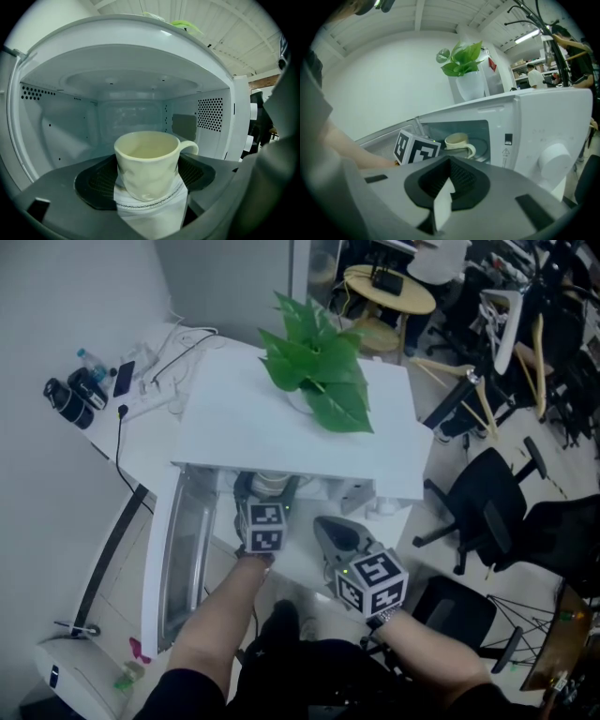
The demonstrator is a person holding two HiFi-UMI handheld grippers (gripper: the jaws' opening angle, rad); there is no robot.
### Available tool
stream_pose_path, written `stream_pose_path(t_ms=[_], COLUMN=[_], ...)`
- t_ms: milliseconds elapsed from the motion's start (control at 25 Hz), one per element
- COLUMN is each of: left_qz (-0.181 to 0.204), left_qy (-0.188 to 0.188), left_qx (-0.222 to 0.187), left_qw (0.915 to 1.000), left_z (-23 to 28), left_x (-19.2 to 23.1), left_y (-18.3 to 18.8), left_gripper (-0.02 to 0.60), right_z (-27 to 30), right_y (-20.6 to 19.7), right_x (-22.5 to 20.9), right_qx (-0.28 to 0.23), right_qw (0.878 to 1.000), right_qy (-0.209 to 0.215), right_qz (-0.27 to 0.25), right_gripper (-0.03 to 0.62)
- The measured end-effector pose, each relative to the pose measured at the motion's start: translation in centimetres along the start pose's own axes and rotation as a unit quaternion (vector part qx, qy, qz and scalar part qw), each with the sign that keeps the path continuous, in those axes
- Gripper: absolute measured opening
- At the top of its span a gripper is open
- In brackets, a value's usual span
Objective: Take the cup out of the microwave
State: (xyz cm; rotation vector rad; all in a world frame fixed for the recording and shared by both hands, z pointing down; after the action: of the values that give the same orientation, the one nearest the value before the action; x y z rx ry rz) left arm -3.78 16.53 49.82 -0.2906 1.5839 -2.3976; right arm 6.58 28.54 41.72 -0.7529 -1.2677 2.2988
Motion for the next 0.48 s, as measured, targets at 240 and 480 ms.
stream_pose_path(t_ms=[240,480], left_qz=[-0.014,-0.013], left_qy=[0.007,0.005], left_qx=[-0.007,-0.007], left_qw=[0.9998,0.9999], left_z=[-0.32,-0.88], left_x=[0.16,-0.06], left_y=[0.39,0.79], left_gripper=[0.399,0.397], right_z=[-0.25,-0.53], right_y=[0.03,0.33], right_x=[-0.27,0.2], right_qx=[-0.002,-0.006], right_qw=[1.0,1.0], right_qy=[-0.004,0.001], right_qz=[-0.002,-0.005], right_gripper=[0.014,0.014])
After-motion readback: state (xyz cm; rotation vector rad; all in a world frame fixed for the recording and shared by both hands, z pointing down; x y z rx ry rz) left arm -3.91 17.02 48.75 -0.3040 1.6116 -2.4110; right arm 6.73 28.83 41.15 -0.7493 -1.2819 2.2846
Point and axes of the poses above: the fingertips, and each gripper's own axes: z forward along the fingers, x to its left, y out of its top, the point moved 3 cm from there along -z, backward along the fingers, and after that the axes turned 1 degree about -x, right-handed, at the moved point
